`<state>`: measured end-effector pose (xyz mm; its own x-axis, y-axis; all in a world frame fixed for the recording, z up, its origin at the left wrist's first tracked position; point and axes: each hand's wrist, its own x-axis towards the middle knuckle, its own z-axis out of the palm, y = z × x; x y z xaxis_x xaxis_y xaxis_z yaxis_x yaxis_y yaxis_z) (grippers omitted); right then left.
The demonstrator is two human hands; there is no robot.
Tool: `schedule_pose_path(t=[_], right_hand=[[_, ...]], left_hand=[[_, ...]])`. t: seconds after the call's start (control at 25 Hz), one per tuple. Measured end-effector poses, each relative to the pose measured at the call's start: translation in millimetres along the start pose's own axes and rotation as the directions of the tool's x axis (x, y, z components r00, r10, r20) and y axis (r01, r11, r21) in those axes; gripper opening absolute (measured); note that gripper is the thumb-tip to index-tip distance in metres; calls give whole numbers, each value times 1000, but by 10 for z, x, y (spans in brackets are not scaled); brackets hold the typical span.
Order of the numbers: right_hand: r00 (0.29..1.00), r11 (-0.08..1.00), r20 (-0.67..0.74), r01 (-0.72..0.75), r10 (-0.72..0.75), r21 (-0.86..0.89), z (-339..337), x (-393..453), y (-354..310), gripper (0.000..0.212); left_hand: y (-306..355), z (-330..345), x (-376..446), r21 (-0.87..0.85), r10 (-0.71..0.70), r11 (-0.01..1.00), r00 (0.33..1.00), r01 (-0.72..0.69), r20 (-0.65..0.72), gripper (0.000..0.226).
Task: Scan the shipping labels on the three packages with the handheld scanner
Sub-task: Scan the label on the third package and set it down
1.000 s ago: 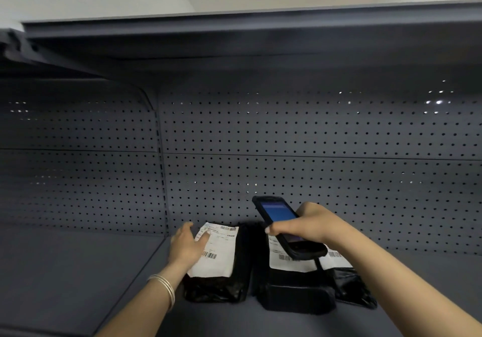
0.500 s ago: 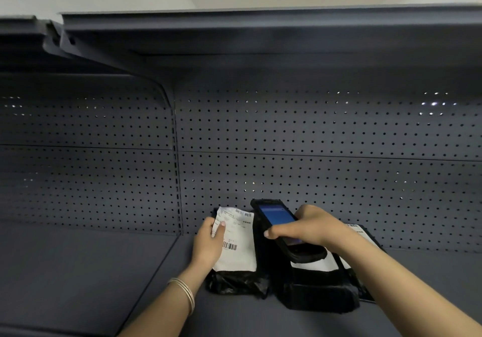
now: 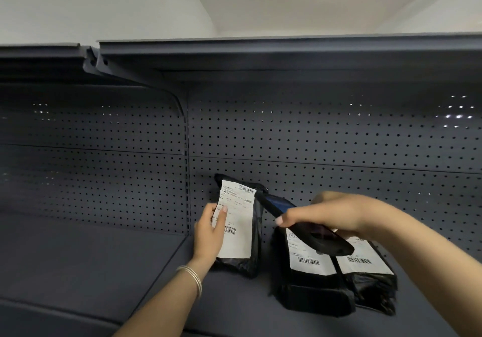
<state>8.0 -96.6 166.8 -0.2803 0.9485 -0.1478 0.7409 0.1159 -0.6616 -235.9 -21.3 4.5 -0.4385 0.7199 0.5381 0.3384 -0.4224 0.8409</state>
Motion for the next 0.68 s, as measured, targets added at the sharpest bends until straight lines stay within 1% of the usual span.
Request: schedule_pose_path(t=[0.08,0.16,0.32,0.68], right_hand=[[1000,1000,21,2,-1,-12,-46,-81,20,56],[1000,999,6,-1,2,-37,-70,-130,50,51],[1000,998,-12,-9,9,-68,-118,-198,139,53],[999,998,31,21,-19,-55,-222,-381,233,47]], left_hand=[[15,55,-65,-1,-1,1000,1000,1,-15,13],[65,114,-111,-3,6,1000,1000,-6,-21,14],[203,187,-187,-10,29,1000,999,-29,-33,14],[330,237,-337,-15,25,1000,999,-25,-49,14]])
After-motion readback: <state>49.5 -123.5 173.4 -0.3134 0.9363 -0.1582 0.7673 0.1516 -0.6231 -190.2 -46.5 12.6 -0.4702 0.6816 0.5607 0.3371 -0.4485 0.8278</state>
